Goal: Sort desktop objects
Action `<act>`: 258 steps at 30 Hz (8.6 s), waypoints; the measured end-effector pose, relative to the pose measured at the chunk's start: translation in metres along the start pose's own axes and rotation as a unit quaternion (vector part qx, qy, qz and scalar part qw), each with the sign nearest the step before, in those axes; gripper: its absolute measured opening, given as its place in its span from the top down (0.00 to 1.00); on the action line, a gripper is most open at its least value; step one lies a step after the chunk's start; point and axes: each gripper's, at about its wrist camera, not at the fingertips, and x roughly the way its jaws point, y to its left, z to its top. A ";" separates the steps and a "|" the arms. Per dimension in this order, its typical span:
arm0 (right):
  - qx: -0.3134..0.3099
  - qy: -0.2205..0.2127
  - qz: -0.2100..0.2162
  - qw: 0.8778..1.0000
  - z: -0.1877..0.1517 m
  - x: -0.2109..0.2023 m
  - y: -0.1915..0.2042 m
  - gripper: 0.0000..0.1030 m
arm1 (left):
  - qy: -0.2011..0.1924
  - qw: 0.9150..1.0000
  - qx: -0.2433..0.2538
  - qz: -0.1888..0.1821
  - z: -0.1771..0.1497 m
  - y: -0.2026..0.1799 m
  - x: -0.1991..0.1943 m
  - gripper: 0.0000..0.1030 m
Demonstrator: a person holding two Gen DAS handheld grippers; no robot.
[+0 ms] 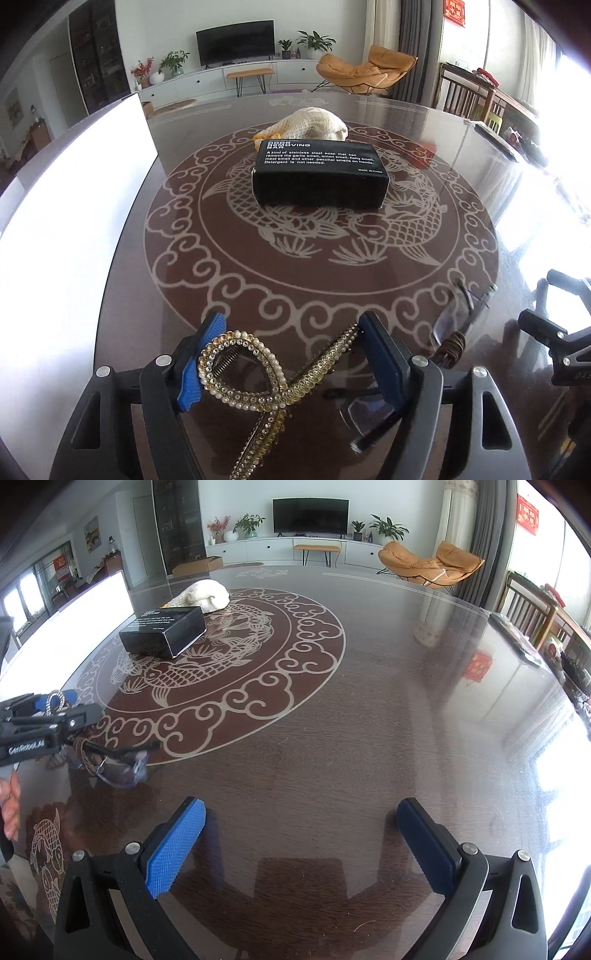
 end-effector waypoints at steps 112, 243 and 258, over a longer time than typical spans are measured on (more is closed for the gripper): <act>-0.088 0.048 0.236 0.967 0.120 -0.099 0.188 0.88 | -0.148 0.978 -0.115 -0.090 -0.025 0.135 -0.194 0.50; 0.069 0.022 0.106 0.992 0.056 0.023 0.006 0.01 | -0.023 0.998 -0.048 0.036 0.041 0.021 0.026 0.43; 0.168 0.110 0.166 0.966 0.229 0.138 0.108 0.18 | -0.022 0.998 -0.048 0.037 0.041 0.022 0.026 0.43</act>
